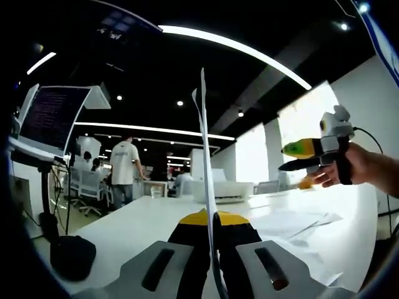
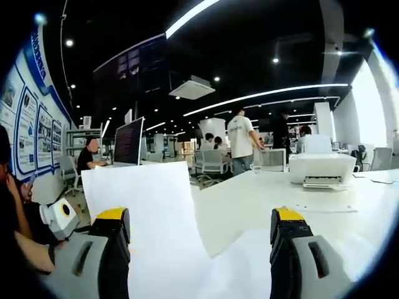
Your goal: Organize the stack of printing papers by aligning and flattening the scattered papers on the table
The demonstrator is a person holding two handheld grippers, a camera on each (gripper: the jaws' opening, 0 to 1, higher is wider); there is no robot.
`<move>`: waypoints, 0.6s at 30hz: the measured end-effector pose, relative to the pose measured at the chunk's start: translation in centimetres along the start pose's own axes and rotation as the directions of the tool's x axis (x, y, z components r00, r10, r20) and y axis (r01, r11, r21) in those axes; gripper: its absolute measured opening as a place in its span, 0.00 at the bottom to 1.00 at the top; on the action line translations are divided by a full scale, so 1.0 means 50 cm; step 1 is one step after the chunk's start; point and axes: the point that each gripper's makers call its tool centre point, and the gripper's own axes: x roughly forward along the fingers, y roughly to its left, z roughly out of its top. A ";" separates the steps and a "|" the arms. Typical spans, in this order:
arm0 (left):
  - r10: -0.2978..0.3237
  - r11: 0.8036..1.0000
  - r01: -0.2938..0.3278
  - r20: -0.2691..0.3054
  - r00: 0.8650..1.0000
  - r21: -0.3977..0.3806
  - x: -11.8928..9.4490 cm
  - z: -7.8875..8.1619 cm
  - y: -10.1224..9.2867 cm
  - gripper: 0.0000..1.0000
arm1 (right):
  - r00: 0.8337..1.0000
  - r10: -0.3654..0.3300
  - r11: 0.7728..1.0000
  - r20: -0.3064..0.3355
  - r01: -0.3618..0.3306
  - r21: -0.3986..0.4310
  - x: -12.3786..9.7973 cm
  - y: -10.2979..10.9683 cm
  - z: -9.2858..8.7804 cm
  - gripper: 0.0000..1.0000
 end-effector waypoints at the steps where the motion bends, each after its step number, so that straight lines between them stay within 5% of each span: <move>1: 0.001 1.000 -0.001 0.001 1.000 0.000 0.000 0.000 0.000 0.06 | 1.000 -0.003 1.000 0.001 0.003 0.000 -0.002 -0.002 0.000 0.88; 18: 0.002 1.000 -0.002 0.000 1.000 -0.002 -0.001 0.001 0.000 0.06 | 0.999 -0.037 0.999 -0.001 0.037 0.012 -0.023 -0.027 -0.008 0.88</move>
